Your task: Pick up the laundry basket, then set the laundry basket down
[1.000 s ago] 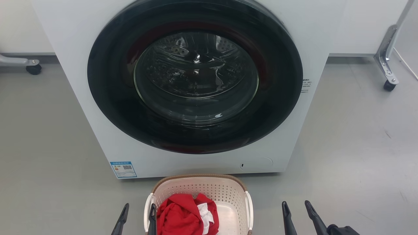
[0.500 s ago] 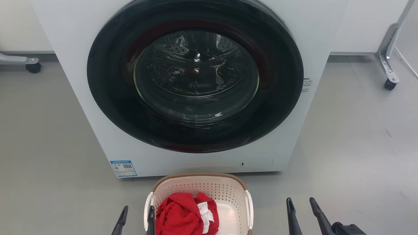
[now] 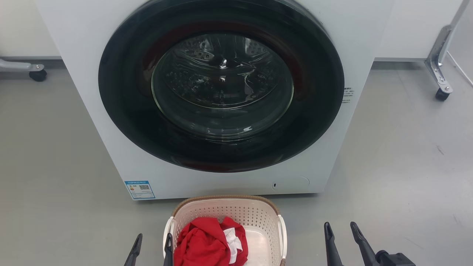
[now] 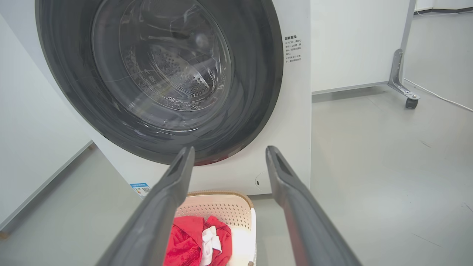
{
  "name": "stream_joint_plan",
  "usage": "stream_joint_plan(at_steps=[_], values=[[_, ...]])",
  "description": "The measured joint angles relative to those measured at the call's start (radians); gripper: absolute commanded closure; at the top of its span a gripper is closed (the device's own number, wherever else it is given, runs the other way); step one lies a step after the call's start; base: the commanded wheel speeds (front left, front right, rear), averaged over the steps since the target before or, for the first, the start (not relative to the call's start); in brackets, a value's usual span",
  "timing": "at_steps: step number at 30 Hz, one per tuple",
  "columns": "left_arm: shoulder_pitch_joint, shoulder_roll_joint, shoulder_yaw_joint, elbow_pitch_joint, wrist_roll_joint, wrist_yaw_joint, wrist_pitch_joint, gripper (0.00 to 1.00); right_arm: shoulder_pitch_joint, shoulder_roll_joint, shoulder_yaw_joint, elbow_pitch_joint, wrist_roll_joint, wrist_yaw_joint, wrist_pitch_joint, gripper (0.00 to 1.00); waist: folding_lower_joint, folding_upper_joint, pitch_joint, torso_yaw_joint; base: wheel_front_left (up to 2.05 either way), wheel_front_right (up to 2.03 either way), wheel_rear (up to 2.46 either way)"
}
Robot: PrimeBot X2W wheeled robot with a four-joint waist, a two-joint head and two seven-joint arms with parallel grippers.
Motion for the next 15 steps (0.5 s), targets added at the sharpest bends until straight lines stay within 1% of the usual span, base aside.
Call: stream_joint_plan(at_steps=[15], values=[[-0.002, -0.002, 0.005, -0.007, 0.000, 0.000, 0.000, 0.00, 0.001, 0.000, 0.000, -0.023, 0.001, -0.003, 0.000, 0.00, 0.0000, 0.0000, 0.032, 0.000, 0.00, 0.00, 0.00]])
